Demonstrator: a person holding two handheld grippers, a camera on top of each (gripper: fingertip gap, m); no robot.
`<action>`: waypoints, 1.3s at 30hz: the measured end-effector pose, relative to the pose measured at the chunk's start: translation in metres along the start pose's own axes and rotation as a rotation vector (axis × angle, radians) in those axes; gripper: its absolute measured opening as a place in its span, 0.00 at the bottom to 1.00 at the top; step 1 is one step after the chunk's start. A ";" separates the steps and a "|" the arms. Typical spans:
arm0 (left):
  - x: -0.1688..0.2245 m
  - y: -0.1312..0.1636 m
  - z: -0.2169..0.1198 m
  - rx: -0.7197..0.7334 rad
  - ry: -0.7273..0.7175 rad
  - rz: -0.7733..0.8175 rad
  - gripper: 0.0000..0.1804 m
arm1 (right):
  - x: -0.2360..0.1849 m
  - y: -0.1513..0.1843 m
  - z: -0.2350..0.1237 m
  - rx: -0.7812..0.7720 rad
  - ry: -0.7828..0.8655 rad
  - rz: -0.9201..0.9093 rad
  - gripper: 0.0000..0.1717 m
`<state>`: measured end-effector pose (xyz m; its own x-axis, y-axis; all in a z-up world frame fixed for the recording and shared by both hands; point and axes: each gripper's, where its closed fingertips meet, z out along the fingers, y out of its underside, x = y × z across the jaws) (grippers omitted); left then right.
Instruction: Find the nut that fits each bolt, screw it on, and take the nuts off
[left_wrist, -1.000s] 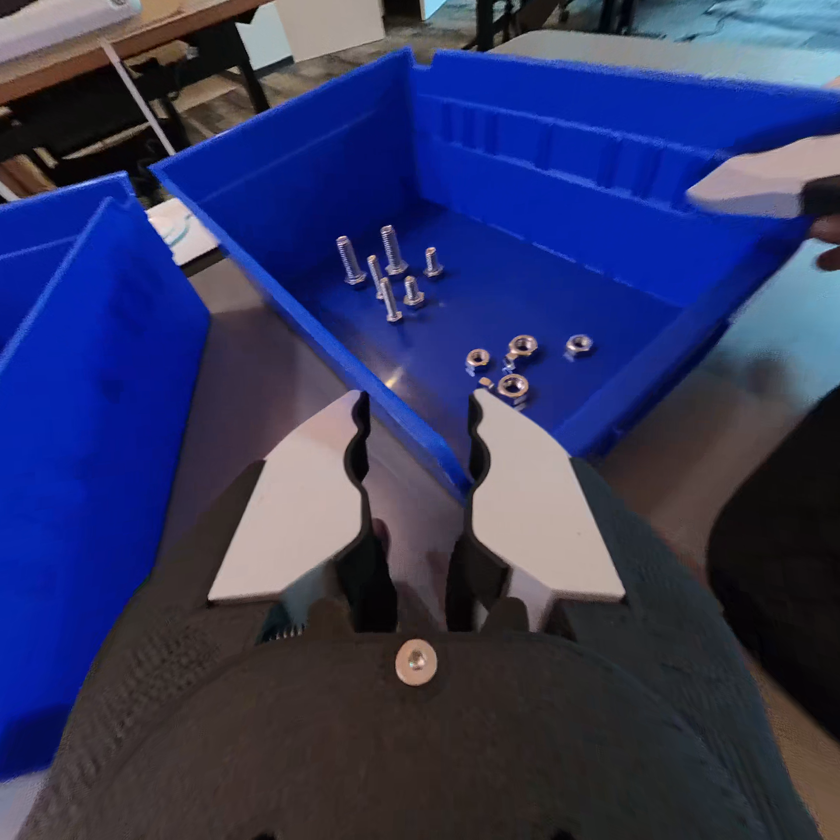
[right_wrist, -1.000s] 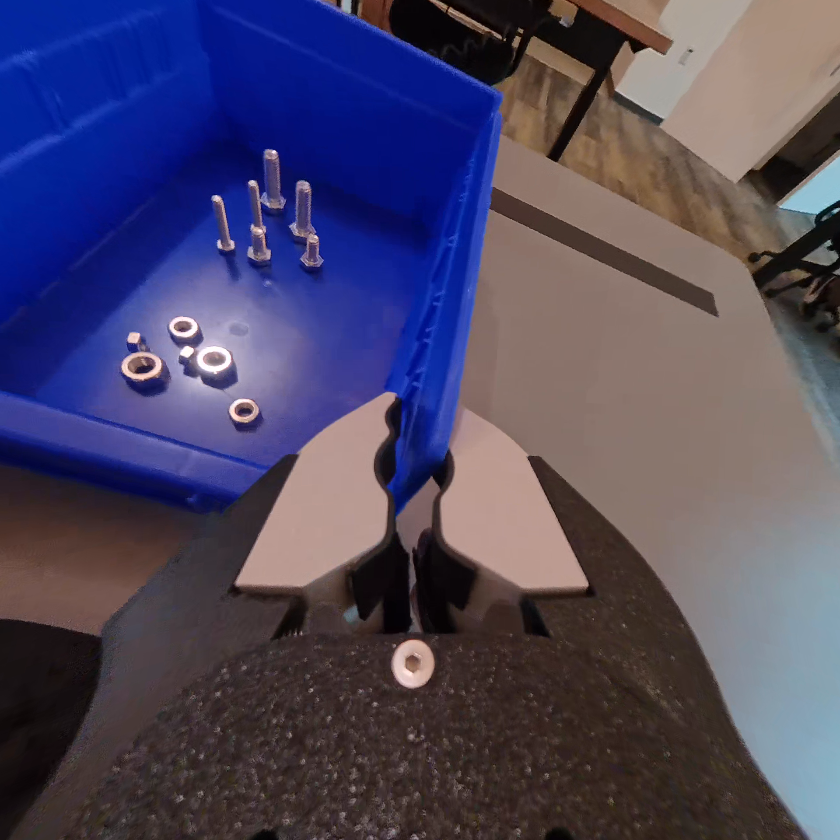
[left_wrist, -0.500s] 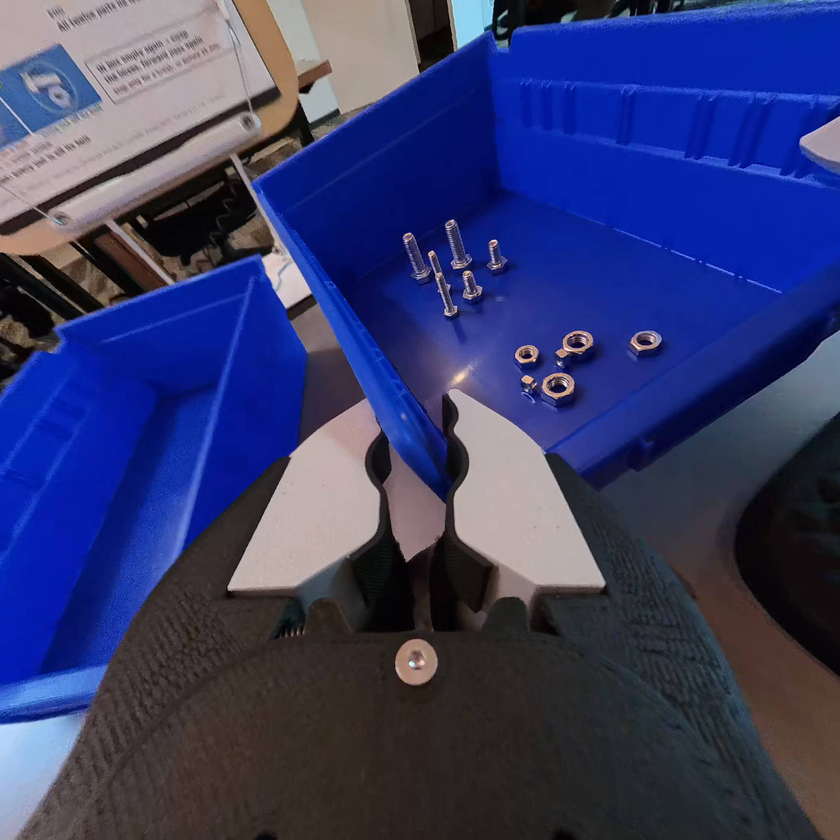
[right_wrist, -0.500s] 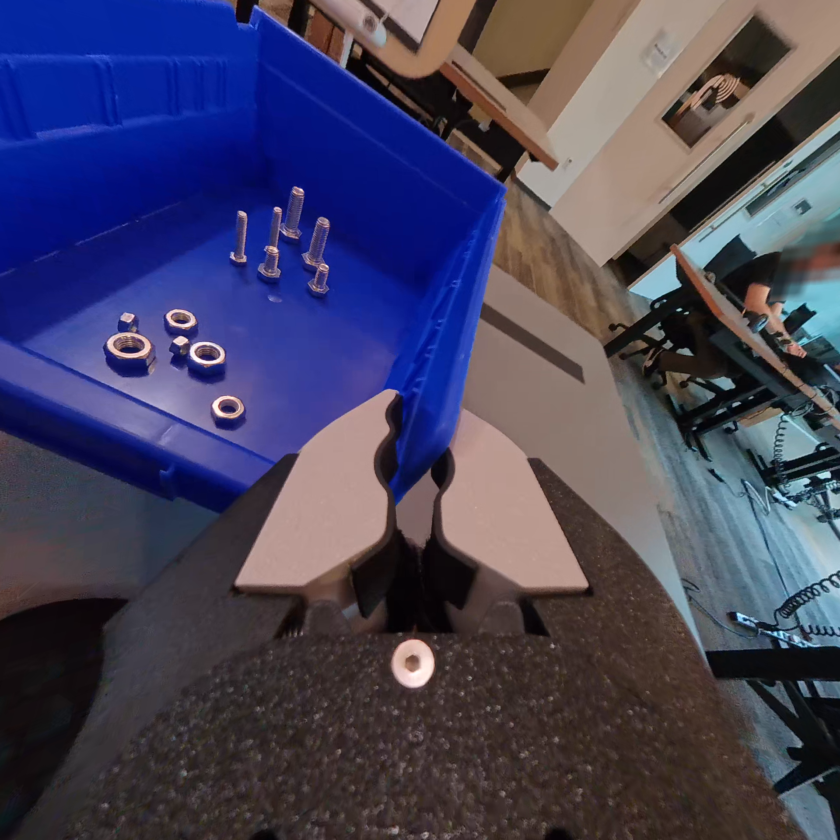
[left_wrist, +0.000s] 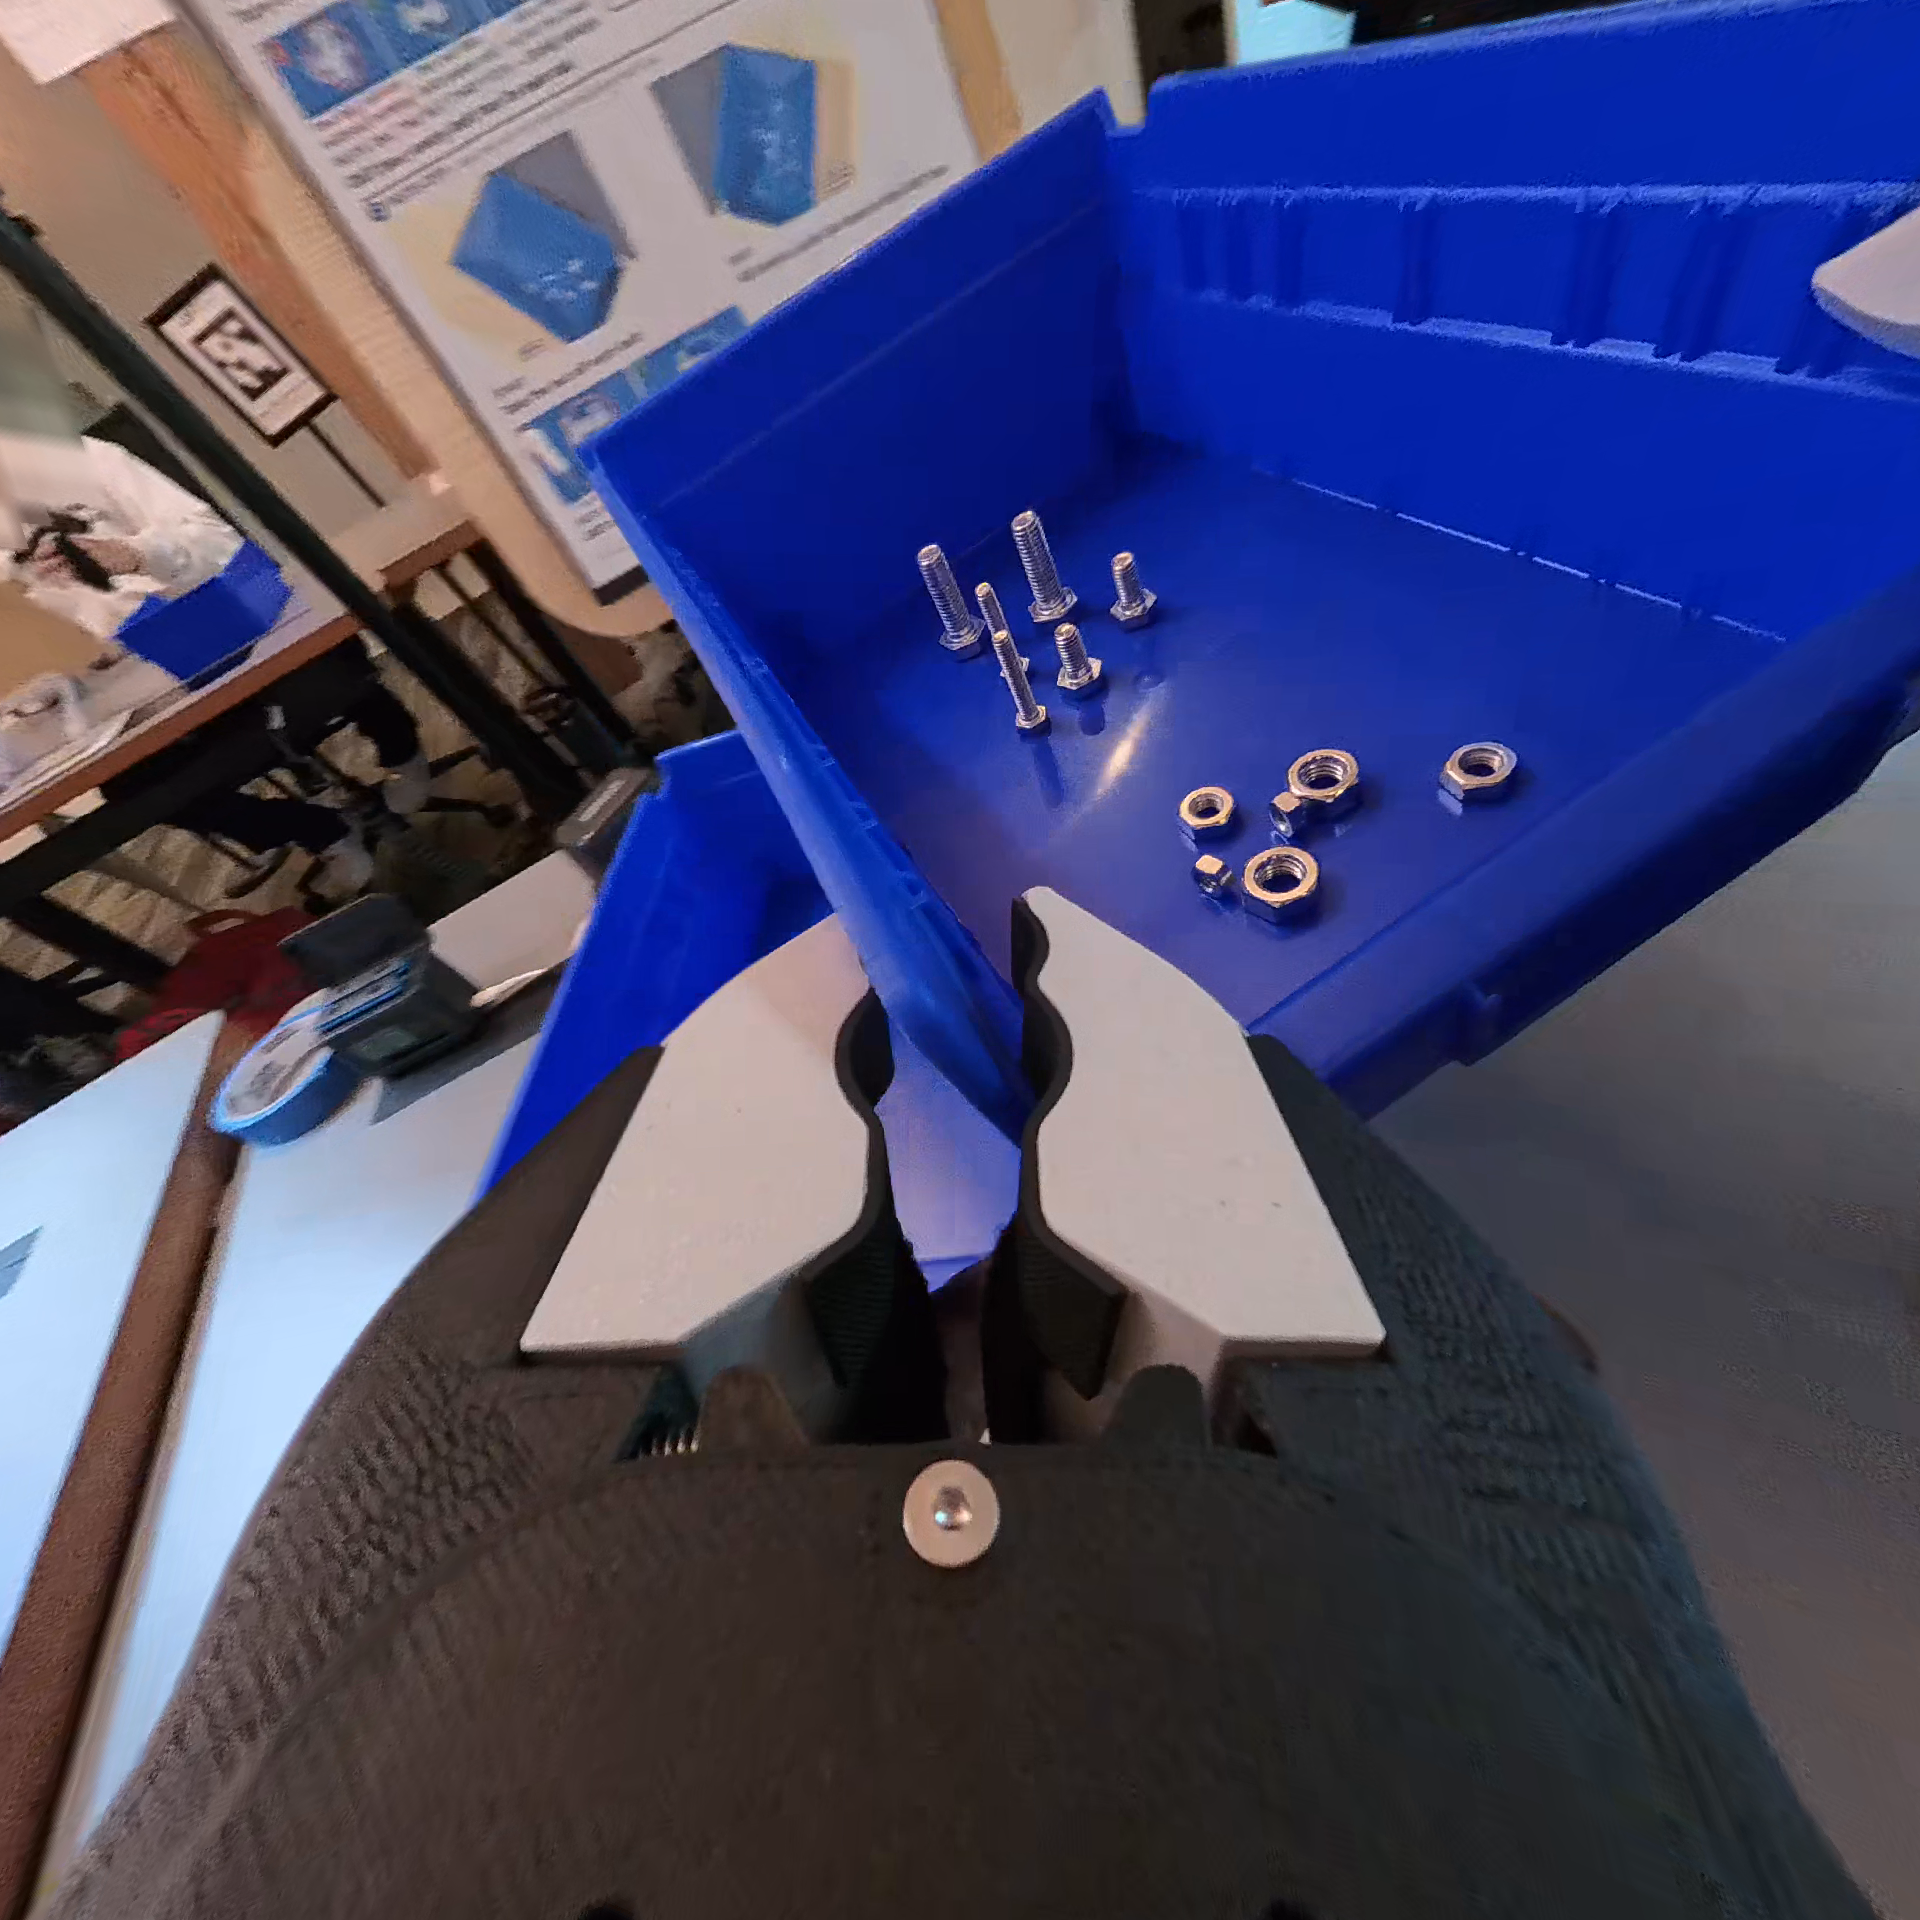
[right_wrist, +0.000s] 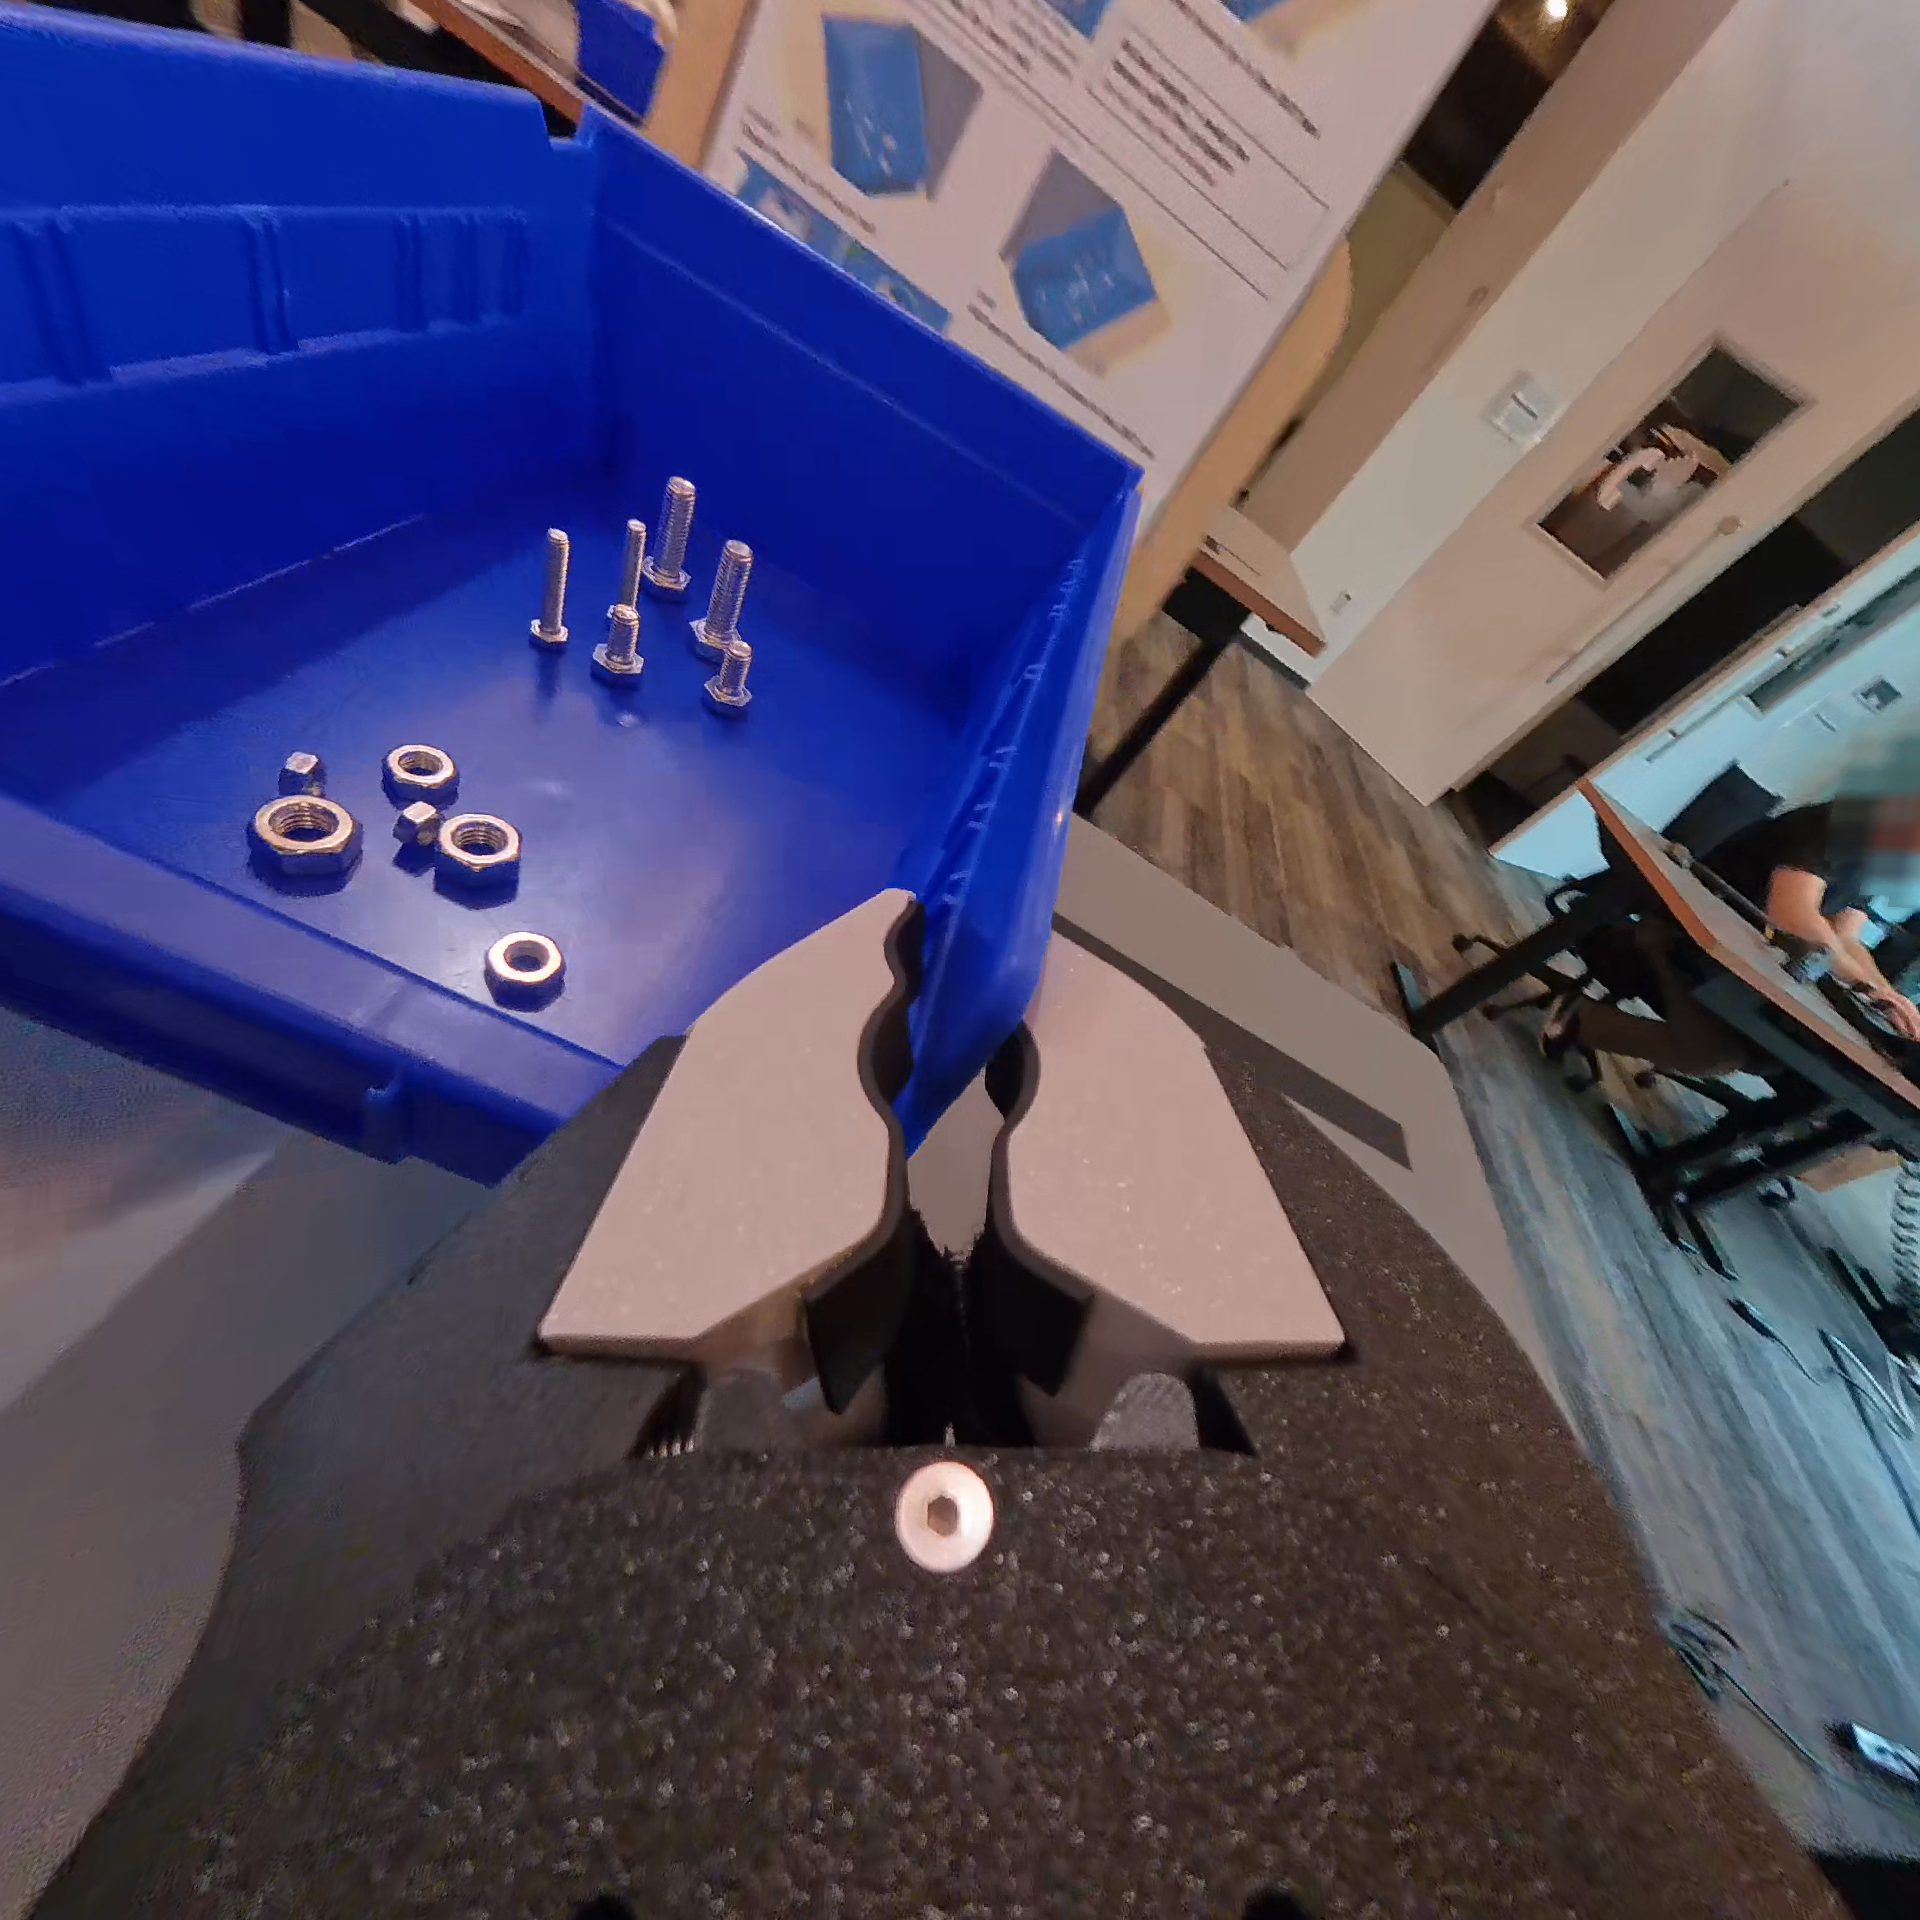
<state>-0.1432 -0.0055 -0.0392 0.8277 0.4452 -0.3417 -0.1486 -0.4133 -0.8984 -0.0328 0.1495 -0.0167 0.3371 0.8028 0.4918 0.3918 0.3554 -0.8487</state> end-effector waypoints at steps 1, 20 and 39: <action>-0.012 0.005 -0.006 -0.007 -0.022 -0.002 0.11 | -0.011 -0.009 0.005 0.017 -0.017 0.003 0.05; -0.187 0.137 -0.147 -0.235 -0.384 -0.057 0.11 | -0.254 -0.119 0.045 0.183 -0.409 -0.004 0.06; -0.204 0.230 -0.187 -0.293 -0.461 -0.106 0.11 | -0.355 -0.102 0.042 0.253 -0.471 -0.147 0.06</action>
<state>-0.2451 -0.3403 -0.1246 0.4979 0.7705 -0.3981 0.1337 -0.5218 -0.8426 -0.2285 -0.1511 -0.1129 -0.1472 0.8429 0.5176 0.1679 0.5370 -0.8267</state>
